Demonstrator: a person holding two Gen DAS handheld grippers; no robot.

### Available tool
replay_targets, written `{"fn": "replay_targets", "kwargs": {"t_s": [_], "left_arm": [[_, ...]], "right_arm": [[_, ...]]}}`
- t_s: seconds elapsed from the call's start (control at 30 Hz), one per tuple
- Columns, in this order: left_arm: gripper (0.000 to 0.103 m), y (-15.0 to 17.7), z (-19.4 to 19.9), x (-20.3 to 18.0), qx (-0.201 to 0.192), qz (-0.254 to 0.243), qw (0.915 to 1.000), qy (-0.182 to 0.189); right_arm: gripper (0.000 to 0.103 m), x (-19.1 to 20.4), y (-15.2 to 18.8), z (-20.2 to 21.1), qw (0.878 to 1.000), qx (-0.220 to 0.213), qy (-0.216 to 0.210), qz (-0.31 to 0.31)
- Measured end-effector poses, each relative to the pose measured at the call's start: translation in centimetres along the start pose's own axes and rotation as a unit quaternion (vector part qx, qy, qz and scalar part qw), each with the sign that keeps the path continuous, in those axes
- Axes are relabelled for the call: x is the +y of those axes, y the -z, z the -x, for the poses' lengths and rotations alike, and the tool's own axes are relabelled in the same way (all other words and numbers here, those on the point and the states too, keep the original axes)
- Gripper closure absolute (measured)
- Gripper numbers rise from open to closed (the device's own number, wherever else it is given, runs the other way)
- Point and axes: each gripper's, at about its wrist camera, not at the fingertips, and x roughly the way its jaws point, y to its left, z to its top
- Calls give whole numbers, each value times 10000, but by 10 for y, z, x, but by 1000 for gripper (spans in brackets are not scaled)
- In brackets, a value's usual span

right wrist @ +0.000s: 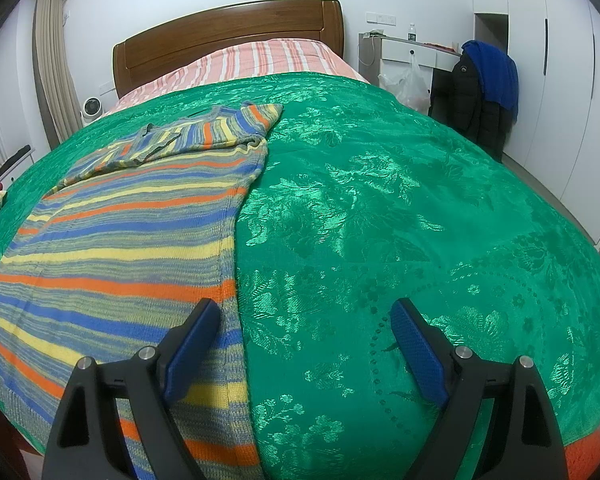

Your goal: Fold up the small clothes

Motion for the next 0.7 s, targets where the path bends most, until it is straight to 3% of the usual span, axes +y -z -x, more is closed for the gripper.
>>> {"fn": "replay_targets", "kwargs": {"t_s": [0.7], "left_arm": [[0,0,1,2,-10,-7,10000,-13]], "right_arm": [[15,0,0,0,10000,2,2,0]]}}
